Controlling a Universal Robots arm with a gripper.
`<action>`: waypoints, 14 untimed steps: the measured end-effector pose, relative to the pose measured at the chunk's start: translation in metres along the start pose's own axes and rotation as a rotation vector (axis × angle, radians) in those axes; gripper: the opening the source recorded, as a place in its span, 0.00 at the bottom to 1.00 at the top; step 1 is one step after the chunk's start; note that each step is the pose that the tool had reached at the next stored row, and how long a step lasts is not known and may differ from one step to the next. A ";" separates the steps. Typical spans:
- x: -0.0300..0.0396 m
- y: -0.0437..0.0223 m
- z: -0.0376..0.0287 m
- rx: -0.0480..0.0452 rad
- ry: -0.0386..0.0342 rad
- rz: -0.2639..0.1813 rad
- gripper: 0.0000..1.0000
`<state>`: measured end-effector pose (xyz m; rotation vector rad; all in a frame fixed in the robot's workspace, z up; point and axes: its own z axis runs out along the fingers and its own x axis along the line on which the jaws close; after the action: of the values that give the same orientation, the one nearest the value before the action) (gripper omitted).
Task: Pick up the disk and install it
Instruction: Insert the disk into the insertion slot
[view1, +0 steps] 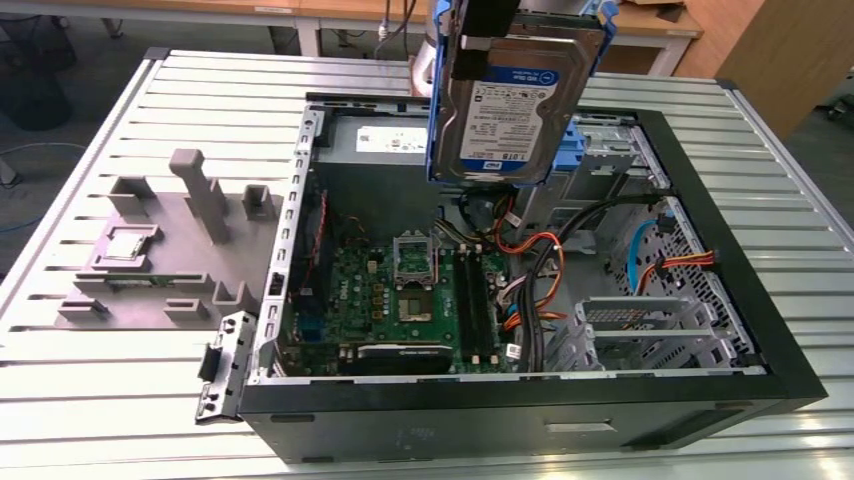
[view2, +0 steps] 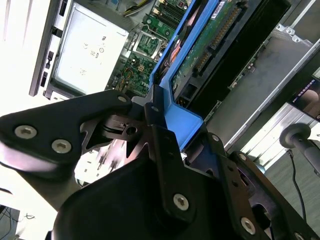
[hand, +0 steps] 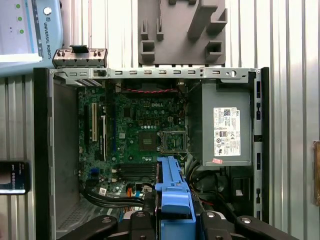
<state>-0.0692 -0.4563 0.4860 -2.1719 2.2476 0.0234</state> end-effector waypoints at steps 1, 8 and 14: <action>0.0000 0.0000 0.0000 0.0000 0.0000 0.000 0.36; 0.0101 -0.0003 -0.0002 0.0000 -0.0001 0.000 0.36; 0.0198 -0.0011 0.0001 0.0009 -0.0001 0.000 0.36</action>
<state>-0.0688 -0.4761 0.4855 -2.1717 2.2468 0.0225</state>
